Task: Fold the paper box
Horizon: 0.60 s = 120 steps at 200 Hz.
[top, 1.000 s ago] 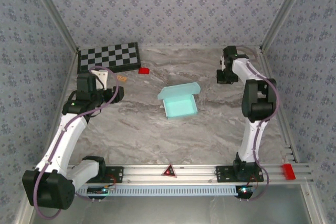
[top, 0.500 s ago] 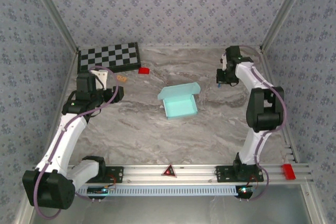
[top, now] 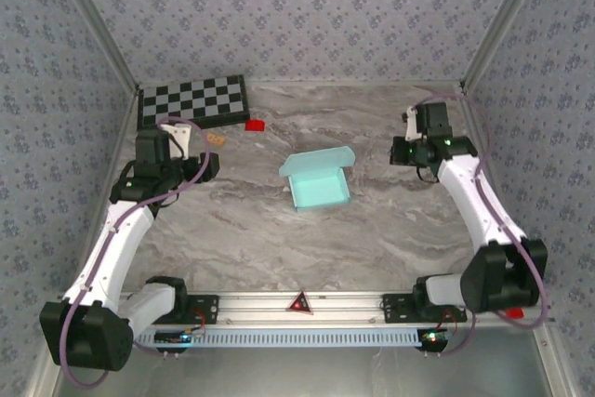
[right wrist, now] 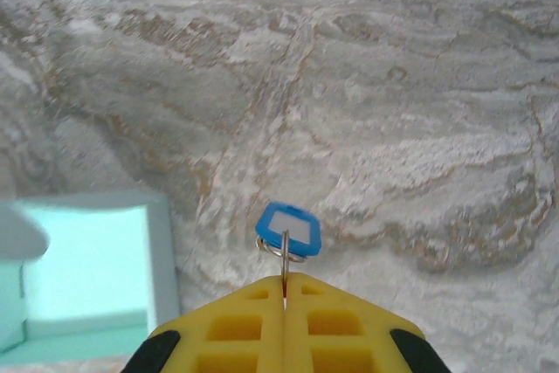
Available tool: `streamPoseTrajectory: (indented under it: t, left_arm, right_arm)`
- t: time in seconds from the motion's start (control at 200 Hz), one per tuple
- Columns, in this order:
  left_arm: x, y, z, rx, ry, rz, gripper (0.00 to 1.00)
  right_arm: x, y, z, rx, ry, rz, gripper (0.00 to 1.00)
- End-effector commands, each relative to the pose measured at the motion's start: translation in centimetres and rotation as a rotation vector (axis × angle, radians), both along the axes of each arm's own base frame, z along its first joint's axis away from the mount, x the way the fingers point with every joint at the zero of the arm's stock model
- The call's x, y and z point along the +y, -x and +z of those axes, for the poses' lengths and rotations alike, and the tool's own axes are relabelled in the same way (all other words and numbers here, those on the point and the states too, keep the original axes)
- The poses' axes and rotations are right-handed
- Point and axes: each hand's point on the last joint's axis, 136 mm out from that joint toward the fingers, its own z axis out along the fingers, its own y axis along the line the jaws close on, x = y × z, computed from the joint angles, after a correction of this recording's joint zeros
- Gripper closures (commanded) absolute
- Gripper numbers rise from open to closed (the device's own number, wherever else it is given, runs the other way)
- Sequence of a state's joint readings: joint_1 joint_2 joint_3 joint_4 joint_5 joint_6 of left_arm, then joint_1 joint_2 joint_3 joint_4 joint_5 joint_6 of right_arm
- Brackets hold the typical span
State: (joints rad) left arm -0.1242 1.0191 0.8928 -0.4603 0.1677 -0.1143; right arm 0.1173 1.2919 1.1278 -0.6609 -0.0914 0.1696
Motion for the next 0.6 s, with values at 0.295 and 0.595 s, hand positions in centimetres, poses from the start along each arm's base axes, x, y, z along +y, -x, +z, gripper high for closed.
streamPoseTrajectory:
  t: [0.295,0.595]
  left_arm:
    - [-0.1,-0.1,0.3,-0.017,0.006,-0.015,0.21]
    - [-0.3,-0.1,0.2,-0.011,0.018,-0.016,0.21]
  right_arm:
    - [4.9,8.1,1.6,-0.049,-0.134,0.157,1.0]
    - [9.6,10.1,-1.2,-0.047,-0.08,0.336,1.0]
